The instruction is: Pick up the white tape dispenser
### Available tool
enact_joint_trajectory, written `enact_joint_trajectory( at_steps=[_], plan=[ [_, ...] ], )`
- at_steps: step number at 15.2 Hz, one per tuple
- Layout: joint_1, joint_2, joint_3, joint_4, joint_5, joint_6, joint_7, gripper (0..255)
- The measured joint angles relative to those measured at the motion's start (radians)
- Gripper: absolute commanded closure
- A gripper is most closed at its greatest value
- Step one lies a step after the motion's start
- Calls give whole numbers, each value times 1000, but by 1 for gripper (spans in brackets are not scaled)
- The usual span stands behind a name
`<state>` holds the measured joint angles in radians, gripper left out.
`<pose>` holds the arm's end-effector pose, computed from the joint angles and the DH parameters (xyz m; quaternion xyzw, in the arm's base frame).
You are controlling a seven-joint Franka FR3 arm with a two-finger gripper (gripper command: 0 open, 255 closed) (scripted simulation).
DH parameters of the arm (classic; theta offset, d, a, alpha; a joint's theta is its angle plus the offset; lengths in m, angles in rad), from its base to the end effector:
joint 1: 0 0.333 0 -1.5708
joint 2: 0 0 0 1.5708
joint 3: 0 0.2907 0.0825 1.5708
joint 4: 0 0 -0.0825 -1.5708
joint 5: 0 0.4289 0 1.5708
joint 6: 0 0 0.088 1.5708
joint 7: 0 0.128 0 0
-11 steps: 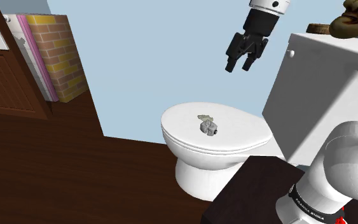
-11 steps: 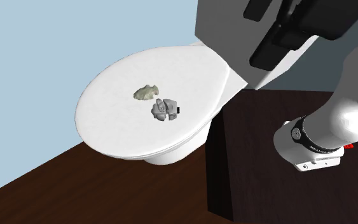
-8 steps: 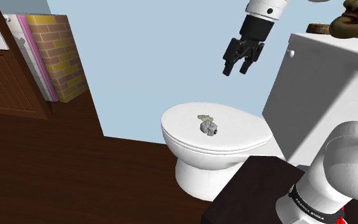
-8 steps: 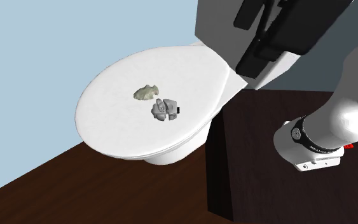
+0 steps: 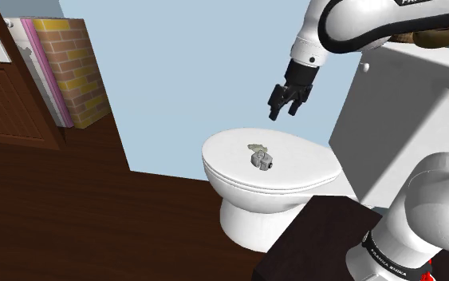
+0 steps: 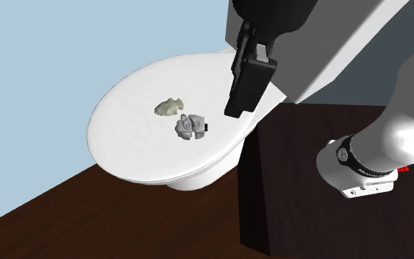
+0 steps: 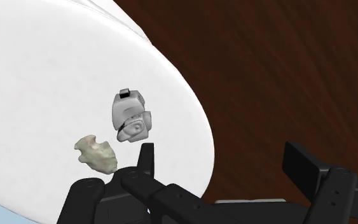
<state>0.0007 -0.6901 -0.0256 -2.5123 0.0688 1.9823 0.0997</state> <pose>0.4218 -0.0046 0.4708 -0.9935 0.0709 -0.0780 0.0438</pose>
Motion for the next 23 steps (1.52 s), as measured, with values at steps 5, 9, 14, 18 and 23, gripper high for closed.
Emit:
enact_joint_trajectory(
  at_steps=[5, 9, 14, 18, 23],
  plan=[
    [-13, 136, -21, -44, -19, 166, -38, 0],
    [-24, 247, -41, -86, -32, 308, -70, 0],
    [-36, 430, -70, -78, -40, 471, -115, 0],
    [-42, 580, -89, -51, -35, 584, -150, 0],
    [-43, 671, -95, -48, -17, 671, -175, 0]
  ],
)
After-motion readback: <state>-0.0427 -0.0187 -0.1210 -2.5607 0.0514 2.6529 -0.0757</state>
